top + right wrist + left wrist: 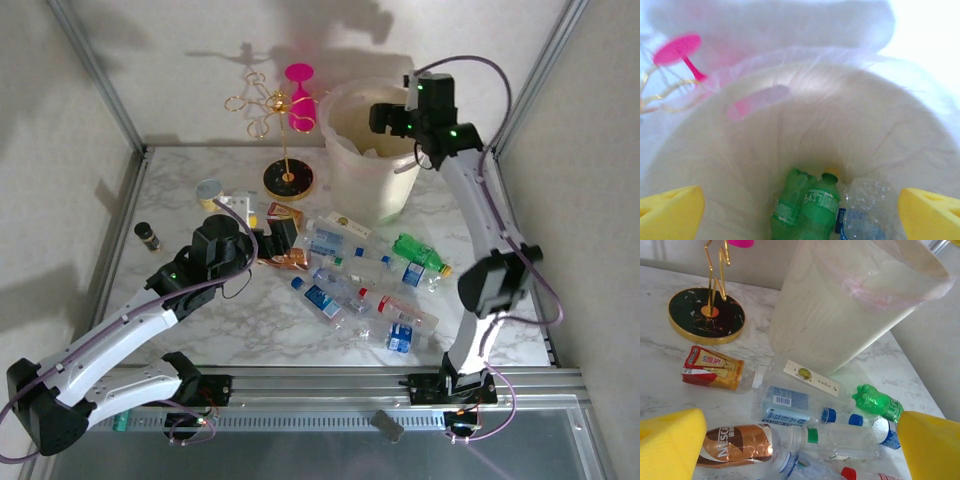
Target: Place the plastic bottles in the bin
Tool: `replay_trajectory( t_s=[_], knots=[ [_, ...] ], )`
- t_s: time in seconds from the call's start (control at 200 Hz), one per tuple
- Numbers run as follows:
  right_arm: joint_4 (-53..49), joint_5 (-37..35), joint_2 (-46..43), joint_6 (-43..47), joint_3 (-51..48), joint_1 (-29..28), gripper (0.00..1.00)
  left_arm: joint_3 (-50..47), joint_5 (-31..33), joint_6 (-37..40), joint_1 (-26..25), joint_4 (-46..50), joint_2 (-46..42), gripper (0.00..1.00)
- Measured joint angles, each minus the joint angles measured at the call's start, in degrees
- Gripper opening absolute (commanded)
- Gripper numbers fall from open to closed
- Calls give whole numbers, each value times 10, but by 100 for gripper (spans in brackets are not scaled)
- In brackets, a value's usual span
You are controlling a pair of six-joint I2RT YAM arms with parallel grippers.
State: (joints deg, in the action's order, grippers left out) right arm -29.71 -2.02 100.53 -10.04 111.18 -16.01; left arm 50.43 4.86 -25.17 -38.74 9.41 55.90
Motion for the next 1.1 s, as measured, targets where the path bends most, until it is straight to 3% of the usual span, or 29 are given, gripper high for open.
replay_trajectory(
  t_s=[0.125,0.25,0.401,0.521,0.631,0.791,0.961,1.101],
  knots=[
    [80,-10,-152,-33,-148,3,98,2,30,-25,0,14,-4,100],
    [132,-12,-261,-74,-233,3,96,21,65,-67,2,55,3,100],
    [130,50,-371,-73,-327,-6,74,29,74,-130,4,89,3,100],
    [71,84,-383,-56,-337,-33,71,23,76,-174,4,108,2,100],
    [5,80,-392,-41,-389,-92,73,-8,74,-199,5,111,-8,100],
    [-71,87,-397,-41,-459,-123,84,-77,56,-229,13,113,-12,98],
    [-83,80,-409,-69,-502,-162,79,-120,37,-255,50,115,-12,99],
    [-84,41,-348,-71,-500,-296,77,-115,23,-259,90,115,-9,100]
  ],
)
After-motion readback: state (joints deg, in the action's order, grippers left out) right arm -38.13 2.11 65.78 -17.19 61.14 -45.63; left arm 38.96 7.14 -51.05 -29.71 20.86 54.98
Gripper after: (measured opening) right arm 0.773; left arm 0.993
